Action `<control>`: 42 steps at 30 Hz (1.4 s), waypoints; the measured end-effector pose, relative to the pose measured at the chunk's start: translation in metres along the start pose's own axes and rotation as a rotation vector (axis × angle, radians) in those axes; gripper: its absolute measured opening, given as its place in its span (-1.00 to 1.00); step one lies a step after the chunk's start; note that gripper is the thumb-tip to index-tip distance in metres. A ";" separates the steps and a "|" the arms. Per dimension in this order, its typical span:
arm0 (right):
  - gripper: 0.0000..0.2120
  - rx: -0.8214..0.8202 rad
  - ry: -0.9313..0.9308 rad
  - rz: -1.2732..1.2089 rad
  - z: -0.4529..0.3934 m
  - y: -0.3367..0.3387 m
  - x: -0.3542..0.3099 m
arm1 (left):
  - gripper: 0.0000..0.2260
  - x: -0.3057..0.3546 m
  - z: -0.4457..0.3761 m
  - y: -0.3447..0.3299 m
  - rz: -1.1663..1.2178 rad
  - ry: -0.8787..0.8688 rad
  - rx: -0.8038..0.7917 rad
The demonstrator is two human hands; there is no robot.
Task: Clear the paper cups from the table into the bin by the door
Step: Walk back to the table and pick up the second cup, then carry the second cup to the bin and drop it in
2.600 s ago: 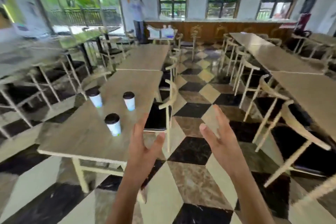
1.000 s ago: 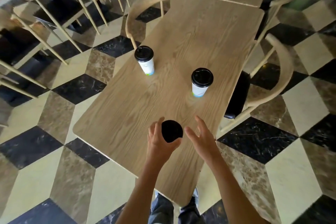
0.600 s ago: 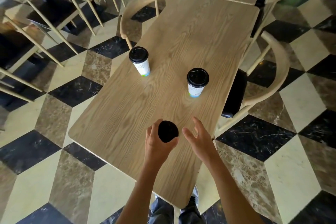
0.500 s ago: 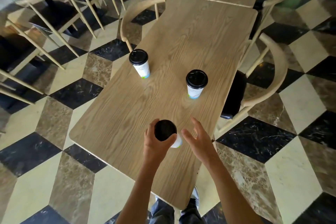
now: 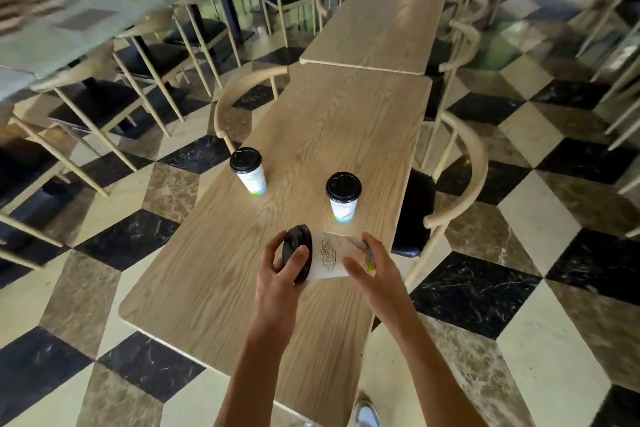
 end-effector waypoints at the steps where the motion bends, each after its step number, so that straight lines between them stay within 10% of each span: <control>1: -0.35 0.029 0.006 -0.018 0.005 0.007 -0.004 | -0.47 0.004 0.002 -0.007 -0.005 0.000 -0.033; 18: -0.34 0.888 -0.020 -0.018 0.246 0.166 0.003 | -0.51 -0.035 0.119 -0.206 -0.163 0.170 -0.871; 30: -0.33 1.517 -0.083 -0.211 0.596 0.219 0.071 | -0.53 -0.136 0.432 -0.325 -0.382 0.290 -1.558; 42: -0.37 2.001 -0.238 -0.262 0.946 0.170 0.166 | -0.61 -0.261 0.794 -0.302 -0.490 0.385 -2.038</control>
Point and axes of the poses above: each hand's wrist, its own z-axis away from the middle knuckle, its own y-axis out of the back of the hand, x = y × z, the point moved 7 cm from there along -z, towards the middle knuckle, and after that the axes turned 2 degrees about -x, right-handed, at the moved point
